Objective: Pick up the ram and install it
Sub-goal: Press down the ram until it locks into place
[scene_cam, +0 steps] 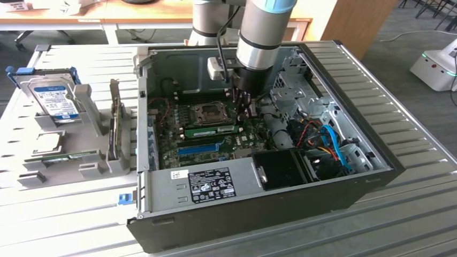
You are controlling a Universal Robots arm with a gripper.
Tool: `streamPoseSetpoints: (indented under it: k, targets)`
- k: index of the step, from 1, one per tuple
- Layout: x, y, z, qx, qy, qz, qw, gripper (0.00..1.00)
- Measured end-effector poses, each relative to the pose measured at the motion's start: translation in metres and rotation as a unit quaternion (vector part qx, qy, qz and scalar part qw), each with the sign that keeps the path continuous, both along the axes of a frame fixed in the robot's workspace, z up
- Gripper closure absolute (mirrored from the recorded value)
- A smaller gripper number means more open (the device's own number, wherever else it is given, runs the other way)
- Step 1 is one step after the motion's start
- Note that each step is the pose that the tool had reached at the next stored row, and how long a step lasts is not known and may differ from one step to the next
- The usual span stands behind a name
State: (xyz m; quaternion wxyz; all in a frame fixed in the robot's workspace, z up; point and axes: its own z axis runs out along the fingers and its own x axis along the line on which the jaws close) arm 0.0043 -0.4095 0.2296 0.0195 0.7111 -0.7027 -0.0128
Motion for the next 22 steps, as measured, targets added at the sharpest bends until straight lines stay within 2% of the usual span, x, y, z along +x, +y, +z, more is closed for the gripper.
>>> streamPoseSetpoints:
  k: [22]
  targets:
    - [0.0000,-0.0001,-0.0031,-0.0001,-0.0001,0.000,1.0000,0.90]
